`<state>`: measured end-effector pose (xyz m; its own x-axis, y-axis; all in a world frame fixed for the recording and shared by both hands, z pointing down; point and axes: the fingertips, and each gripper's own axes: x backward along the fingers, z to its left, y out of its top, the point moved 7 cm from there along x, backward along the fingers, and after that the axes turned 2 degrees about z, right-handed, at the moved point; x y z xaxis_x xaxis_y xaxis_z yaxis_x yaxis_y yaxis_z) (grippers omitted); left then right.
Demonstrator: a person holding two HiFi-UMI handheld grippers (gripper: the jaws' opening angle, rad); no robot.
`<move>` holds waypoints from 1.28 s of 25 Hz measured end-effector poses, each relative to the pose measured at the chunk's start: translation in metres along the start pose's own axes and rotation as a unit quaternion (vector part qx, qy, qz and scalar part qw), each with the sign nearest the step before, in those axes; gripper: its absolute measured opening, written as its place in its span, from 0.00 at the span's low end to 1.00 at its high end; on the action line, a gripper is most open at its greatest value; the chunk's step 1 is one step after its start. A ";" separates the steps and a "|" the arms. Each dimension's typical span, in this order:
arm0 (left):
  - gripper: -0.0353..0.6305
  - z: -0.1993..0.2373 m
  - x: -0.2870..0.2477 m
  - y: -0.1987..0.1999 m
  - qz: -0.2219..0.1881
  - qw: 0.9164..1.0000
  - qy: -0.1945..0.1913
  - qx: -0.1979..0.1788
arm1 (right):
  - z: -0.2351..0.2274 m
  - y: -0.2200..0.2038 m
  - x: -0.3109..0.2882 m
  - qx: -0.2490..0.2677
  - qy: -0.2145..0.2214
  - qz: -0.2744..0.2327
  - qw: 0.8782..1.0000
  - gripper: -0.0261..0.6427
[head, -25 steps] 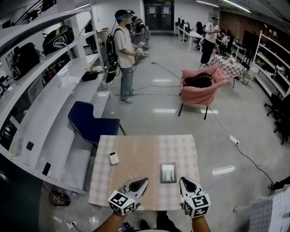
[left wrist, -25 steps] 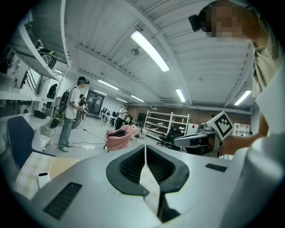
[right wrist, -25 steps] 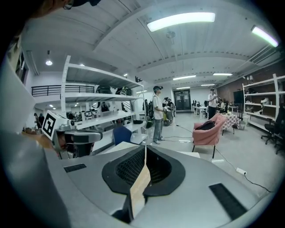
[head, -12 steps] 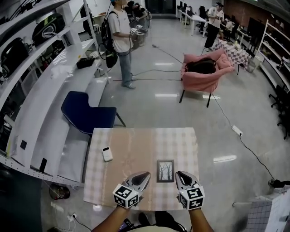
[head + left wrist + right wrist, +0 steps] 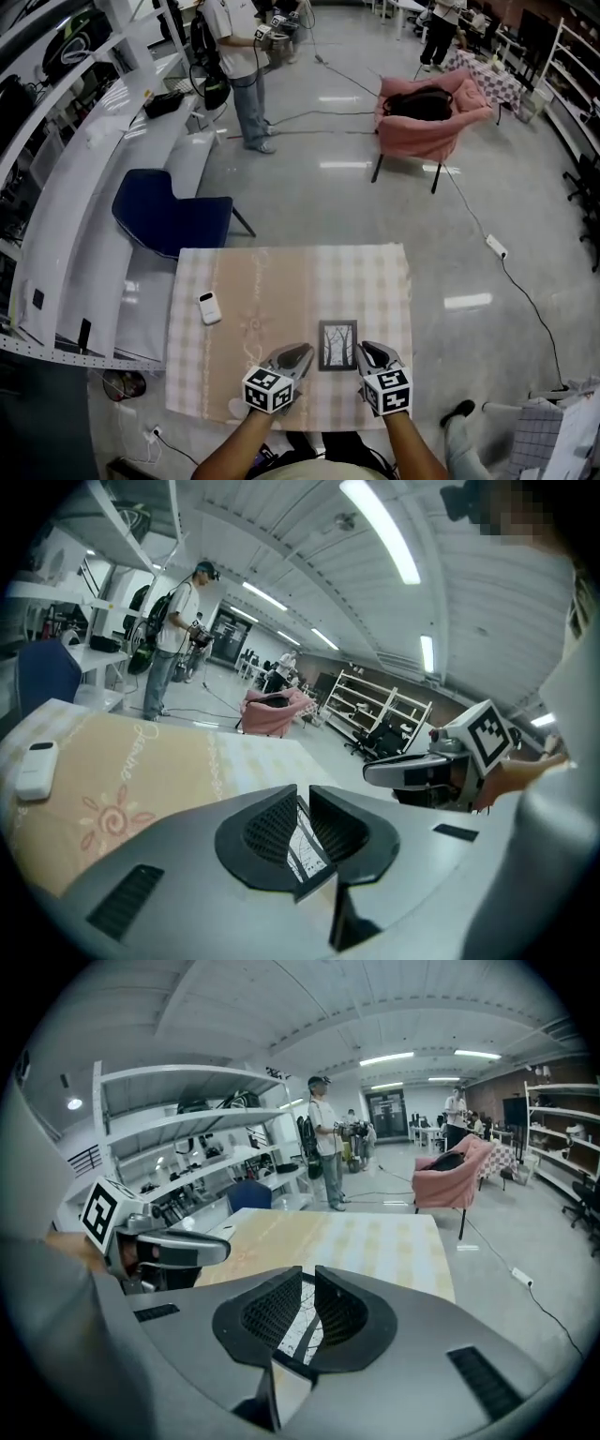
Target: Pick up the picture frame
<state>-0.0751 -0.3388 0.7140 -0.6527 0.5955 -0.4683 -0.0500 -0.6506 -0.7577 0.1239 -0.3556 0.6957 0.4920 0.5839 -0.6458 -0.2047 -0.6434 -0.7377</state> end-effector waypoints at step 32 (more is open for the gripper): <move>0.20 0.040 -0.097 -0.072 0.163 0.981 0.067 0.080 | -0.041 -0.086 -0.095 -0.135 0.025 0.142 0.980 0.18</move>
<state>-0.0388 -0.3685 0.8326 -0.5495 0.3921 -0.7378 0.0205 -0.8764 -0.4811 0.1294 -0.3763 0.8290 0.4902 0.3419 -0.8017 -0.1110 -0.8879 -0.4465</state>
